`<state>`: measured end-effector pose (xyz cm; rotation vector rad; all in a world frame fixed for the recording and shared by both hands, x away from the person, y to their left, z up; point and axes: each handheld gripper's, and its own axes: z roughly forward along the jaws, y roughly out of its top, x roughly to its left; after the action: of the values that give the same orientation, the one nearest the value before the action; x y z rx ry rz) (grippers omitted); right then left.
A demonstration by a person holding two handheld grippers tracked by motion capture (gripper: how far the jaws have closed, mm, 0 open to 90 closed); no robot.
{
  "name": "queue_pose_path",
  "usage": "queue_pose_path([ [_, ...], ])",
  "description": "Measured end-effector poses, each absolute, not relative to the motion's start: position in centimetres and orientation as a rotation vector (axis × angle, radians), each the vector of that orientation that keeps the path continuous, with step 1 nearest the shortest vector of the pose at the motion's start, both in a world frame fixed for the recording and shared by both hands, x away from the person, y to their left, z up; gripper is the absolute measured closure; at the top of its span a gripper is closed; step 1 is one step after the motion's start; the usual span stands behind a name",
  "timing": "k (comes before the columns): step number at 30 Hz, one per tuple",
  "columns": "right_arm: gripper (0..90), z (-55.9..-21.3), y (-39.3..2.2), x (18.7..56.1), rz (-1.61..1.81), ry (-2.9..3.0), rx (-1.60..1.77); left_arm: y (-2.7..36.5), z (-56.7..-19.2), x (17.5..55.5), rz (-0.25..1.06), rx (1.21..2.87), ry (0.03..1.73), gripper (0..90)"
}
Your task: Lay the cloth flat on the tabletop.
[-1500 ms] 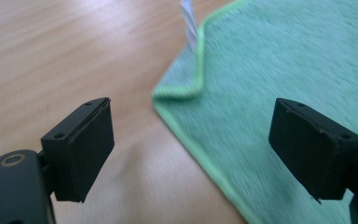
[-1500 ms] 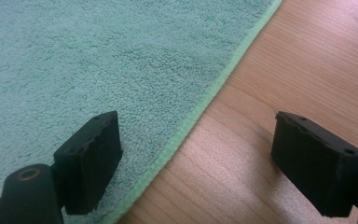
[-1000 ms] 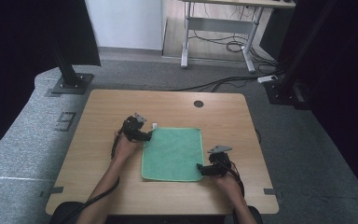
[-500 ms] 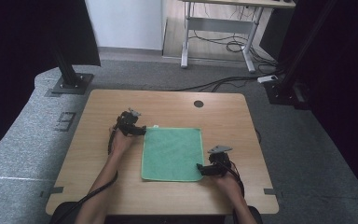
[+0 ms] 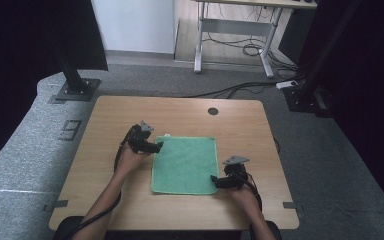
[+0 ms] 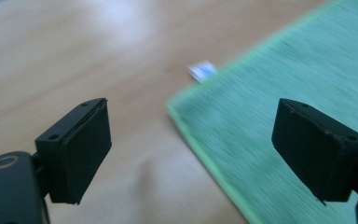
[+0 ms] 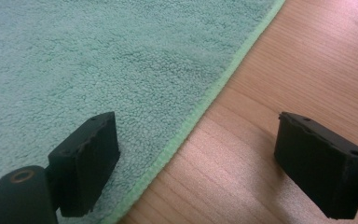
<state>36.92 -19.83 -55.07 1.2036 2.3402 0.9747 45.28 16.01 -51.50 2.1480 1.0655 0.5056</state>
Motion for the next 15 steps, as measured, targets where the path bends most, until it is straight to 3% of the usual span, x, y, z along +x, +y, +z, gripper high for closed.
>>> queue_pose_path([
  [6,12.9,-55.1,-19.7,36.9,0.972,2.338,1.206,16.3,-53.5,41.5,0.446,2.192,1.047,9.9],
  [15,12.8,-55.1,-19.2,36.9,0.979,2.344,1.193,16.7,-54.3,41.4,0.527,2.231,1.075,8.2],
])
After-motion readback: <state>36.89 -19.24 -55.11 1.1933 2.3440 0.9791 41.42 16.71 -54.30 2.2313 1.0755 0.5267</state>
